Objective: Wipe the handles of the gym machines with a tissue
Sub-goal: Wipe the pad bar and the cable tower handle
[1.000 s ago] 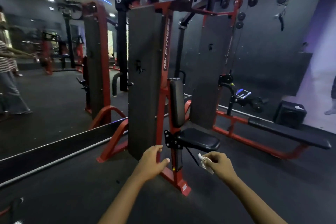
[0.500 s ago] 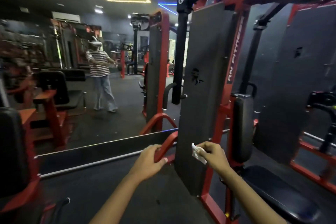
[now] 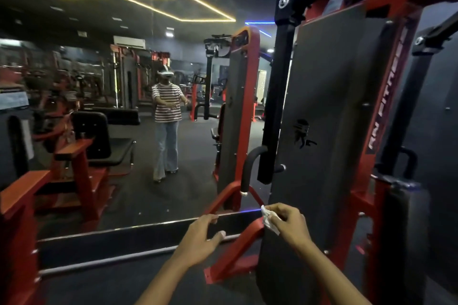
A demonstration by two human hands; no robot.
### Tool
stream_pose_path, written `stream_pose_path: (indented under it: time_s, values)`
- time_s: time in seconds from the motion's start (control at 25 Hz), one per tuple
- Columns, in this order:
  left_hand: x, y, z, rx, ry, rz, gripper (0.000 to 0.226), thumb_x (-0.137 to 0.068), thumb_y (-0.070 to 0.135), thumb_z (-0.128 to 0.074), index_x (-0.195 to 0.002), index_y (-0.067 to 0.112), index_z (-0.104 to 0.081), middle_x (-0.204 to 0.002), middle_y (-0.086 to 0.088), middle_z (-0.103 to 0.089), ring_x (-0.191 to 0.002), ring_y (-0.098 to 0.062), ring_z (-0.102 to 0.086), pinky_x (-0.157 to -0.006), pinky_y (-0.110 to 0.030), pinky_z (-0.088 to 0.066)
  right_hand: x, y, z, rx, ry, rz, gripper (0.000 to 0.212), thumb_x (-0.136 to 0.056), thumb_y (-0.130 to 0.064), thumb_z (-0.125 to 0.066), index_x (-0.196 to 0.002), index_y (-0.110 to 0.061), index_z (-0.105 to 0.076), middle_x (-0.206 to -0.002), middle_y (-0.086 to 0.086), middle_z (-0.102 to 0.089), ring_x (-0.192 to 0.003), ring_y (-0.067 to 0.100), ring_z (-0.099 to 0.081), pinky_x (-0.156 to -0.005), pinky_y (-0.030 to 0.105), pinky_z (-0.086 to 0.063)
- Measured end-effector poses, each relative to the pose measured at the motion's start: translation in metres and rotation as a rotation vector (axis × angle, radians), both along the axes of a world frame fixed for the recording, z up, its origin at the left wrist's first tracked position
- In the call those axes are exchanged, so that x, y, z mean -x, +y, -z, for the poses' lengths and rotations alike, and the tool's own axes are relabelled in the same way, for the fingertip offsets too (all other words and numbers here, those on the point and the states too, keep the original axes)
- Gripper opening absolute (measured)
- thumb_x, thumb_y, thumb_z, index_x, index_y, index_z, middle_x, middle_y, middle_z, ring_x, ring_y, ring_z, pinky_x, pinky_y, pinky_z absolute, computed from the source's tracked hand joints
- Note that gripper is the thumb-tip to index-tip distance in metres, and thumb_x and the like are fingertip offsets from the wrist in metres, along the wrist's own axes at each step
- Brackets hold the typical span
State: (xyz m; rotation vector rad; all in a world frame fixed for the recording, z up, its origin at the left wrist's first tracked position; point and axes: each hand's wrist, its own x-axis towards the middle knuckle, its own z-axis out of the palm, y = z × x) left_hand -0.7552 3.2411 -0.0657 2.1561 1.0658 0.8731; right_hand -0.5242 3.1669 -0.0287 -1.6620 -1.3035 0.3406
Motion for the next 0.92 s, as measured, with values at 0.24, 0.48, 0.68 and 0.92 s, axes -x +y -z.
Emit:
stream_pose_path:
  time_s: [0.24, 0.48, 0.68, 0.92]
  values:
    - [-0.053, 0.155, -0.012, -0.061, -0.025, 0.132, 0.048, -0.086, 0.033, -0.064, -0.129, 0.013, -0.054, -0.126, 0.003, -0.057, -0.114, -0.006, -0.053, -0.099, -0.018, -0.038, -0.028, 0.120, -0.006, -0.049, -0.050, 0.120, 0.032, -0.080, -0.002, -0.060, -0.088, -0.031, -0.072, -0.087, -0.015, -0.072, -0.083, -0.012, -0.062, -0.066, 0.003, -0.043]
    - [-0.113, 0.296, -0.054, -0.201, -0.061, 0.319, 0.052, -0.085, 0.043, -0.061, -0.129, 0.016, -0.053, -0.128, 0.004, -0.055, -0.119, -0.009, -0.051, -0.104, -0.030, -0.039, -0.056, 0.207, -0.039, -0.088, -0.100, 0.303, 0.025, -0.083, -0.006, -0.061, -0.095, -0.024, -0.074, -0.087, -0.013, -0.071, -0.081, -0.011, -0.062, -0.065, 0.004, -0.044]
    - [-0.176, 0.364, -0.090, -0.311, -0.163, 0.493, 0.048, -0.092, 0.032, -0.053, -0.136, 0.017, -0.045, -0.135, 0.000, -0.049, -0.127, -0.012, -0.044, -0.107, -0.039, -0.038, -0.081, 0.255, -0.056, -0.188, -0.215, 0.367, 0.022, -0.084, -0.004, -0.061, -0.095, -0.019, -0.073, -0.087, -0.014, -0.072, -0.083, -0.007, -0.064, -0.070, 0.009, -0.049]
    - [-0.232, 0.405, -0.135, -0.659, -0.237, 0.615, 0.055, -0.096, 0.029, -0.049, -0.147, 0.024, -0.029, -0.155, 0.008, -0.022, -0.141, -0.001, -0.016, -0.118, -0.024, -0.015, -0.107, 0.287, -0.053, -0.305, -0.585, 0.448, 0.023, -0.079, 0.000, -0.068, -0.096, -0.015, -0.071, -0.090, -0.009, -0.067, -0.084, -0.002, -0.064, -0.073, 0.017, -0.053]
